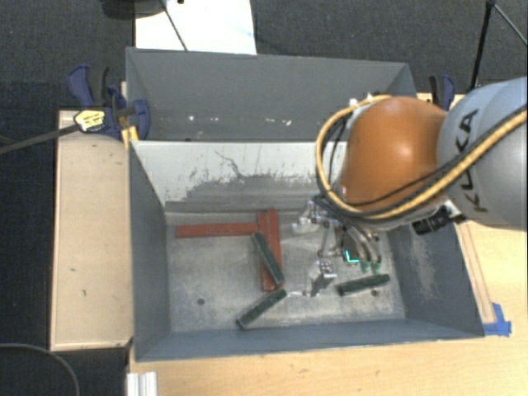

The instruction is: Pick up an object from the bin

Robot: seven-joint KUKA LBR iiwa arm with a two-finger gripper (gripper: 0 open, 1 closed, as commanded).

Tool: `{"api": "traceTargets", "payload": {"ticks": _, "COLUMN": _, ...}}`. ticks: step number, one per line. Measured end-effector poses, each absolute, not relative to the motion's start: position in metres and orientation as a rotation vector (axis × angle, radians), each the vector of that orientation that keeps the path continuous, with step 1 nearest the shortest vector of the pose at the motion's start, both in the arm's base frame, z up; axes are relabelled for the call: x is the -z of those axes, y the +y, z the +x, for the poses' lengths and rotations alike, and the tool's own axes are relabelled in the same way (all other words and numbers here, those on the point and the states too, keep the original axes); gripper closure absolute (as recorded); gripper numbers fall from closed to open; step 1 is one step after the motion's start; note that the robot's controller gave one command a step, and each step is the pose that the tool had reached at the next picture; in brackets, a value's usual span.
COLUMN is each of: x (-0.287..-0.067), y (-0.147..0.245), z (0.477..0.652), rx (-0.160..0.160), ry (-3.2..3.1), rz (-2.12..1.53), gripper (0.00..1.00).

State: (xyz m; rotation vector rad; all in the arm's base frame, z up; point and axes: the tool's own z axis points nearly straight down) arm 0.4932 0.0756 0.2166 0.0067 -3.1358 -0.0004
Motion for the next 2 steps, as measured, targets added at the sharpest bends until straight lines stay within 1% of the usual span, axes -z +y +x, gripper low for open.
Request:
{"api": "traceTargets", "payload": {"ticks": 1, "x": -0.22, "y": 0.075, "z": 0.495, "rx": 0.002, "ry": -3.144, "rz": 0.002, "gripper": 0.0}}
{"api": "traceTargets", "payload": {"ticks": 2, "x": -0.17, "y": 0.08, "z": 0.499, "rx": 0.003, "ry": -3.151, "rz": 0.019, "gripper": 0.0}}
